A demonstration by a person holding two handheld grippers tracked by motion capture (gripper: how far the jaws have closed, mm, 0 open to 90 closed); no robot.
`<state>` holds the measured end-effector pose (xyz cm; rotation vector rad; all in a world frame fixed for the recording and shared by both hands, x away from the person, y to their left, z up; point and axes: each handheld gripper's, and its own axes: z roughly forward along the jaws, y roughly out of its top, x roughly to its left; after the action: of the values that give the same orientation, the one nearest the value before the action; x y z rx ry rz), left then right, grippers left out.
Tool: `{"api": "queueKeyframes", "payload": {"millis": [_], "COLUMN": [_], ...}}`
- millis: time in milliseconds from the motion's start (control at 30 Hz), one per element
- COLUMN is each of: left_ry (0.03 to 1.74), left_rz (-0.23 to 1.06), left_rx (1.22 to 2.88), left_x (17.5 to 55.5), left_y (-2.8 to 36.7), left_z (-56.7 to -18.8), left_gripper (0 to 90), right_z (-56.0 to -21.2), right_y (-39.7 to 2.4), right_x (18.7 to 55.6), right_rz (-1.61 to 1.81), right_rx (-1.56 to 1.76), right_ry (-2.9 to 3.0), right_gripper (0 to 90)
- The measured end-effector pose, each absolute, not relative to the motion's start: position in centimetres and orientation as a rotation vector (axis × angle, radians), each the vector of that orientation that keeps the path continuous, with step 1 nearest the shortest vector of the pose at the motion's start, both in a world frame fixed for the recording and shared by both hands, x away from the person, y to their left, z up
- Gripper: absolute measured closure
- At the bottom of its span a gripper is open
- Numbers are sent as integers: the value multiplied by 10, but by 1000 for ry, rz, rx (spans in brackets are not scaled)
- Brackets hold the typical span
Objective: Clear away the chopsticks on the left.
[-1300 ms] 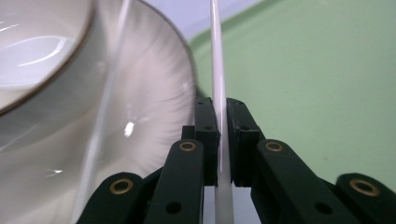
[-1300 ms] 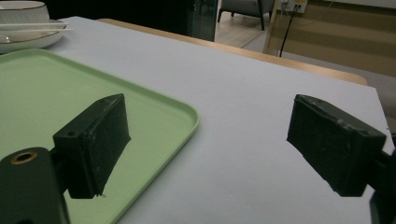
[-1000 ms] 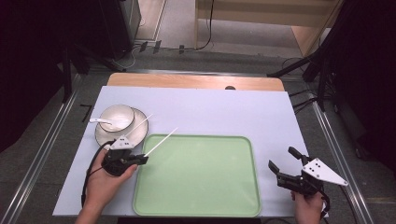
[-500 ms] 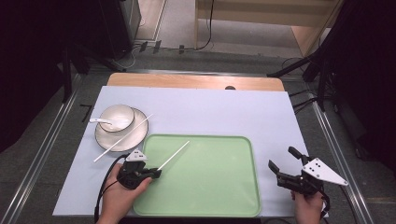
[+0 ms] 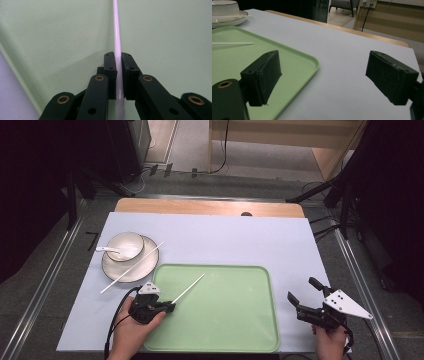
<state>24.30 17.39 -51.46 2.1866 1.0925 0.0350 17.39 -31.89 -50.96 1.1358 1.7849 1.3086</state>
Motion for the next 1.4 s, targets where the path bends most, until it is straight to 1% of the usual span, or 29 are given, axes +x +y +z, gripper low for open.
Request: {"api": "queueKeyframes", "payload": {"millis": [267,333,367,433,500,567,633,767,867,967,1100,1233,1400], "left_ry": [1079,1084,1082,1072,1022,982,945,896,930,999,1088,1149,1173], "left_rz": [-6,0,-5,-4,6,17,24,54,88,184,227,209,209], "left_rx": [2181,2176,2152,2118,2116,2139,2181,2253,2256,2254,2230,2184,2169], "left_x": [245,246,247,250,254,257,262,267,269,270,274,279,278], "left_y": [176,176,176,176,169,158,145,123,119,121,137,158,174], "left_z": [-514,-513,-510,-506,-502,-503,-507,-514,-518,-516,-514,-514,-513], "left_gripper": [796,757,743,745,771,847,900,900,900,900,900,900,900], "right_z": [-510,-510,-510,-510,-510,-509,-510,-510,-510,-511,-510,-510,-510], "right_y": [-320,-320,-320,-320,-320,-320,-319,-317,-316,-317,-317,-318,-318], "right_x": [174,174,174,174,174,175,175,175,174,174,173,173,173], "right_rz": [1311,1308,1307,1311,1314,1313,1312,1312,1309,1311,1310,1312,1312], "right_rx": [1140,1137,1137,1140,1140,1139,1137,1134,1127,1132,1131,1134,1127], "right_ry": [1782,1784,1784,1782,1776,1773,1776,1785,1789,1787,1784,1783,1782], "right_gripper": [131,130,130,130,130,130,130,130,130,131,131,130,130]}}
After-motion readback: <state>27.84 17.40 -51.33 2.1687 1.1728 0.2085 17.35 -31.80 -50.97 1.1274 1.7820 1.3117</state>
